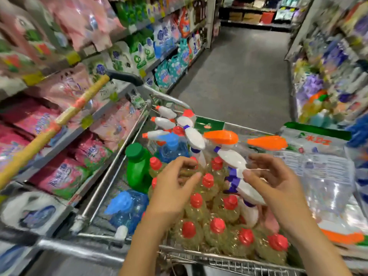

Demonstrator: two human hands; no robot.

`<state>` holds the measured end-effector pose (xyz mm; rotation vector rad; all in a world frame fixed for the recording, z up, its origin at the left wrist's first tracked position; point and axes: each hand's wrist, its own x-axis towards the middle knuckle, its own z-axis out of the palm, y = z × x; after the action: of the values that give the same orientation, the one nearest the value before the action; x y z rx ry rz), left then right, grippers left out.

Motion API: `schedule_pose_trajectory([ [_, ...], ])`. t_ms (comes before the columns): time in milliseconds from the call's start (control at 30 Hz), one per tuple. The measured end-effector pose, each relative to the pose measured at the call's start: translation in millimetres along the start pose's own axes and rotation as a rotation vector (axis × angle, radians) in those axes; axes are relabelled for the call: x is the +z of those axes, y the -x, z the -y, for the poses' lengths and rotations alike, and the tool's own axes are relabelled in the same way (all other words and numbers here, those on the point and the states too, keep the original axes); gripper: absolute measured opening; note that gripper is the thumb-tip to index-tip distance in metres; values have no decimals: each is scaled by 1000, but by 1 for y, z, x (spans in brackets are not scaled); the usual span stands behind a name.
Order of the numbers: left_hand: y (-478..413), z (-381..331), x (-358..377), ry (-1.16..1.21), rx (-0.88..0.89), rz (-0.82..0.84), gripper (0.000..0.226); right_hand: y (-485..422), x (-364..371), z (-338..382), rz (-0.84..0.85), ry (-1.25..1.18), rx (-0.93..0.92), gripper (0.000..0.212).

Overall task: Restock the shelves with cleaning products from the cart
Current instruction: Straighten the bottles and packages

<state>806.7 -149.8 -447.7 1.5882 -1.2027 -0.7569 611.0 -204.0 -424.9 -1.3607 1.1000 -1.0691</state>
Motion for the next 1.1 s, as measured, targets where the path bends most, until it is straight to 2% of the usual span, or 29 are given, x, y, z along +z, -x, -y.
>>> schedule_pose_trajectory([
  [200, -21, 25, -7, -31, -68, -98, 25, -39, 64, -6, 174, 130, 142, 33],
  [267, -28, 28, -7, -22, -99, -143, 21, -52, 91, -15, 168, 133, 219, 43],
  [433, -38, 29, -11, 8, -125, -178, 22, -73, 135, -45, -64, 13, 294, 51],
  [567, -44, 33, -15, -8, -146, -190, 19, -87, 147, -70, -150, 19, 360, 54],
  [800, -47, 39, -14, 6, -202, -175, 20, -108, 158, -88, -346, 103, 386, 38],
  [933, -49, 40, -15, 42, -214, -185, 15, -106, 154, -87, -352, 185, 325, 34],
  [1100, -51, 35, -14, 62, -167, -164, 13, -86, 148, -69, -319, 254, 61, 30],
])
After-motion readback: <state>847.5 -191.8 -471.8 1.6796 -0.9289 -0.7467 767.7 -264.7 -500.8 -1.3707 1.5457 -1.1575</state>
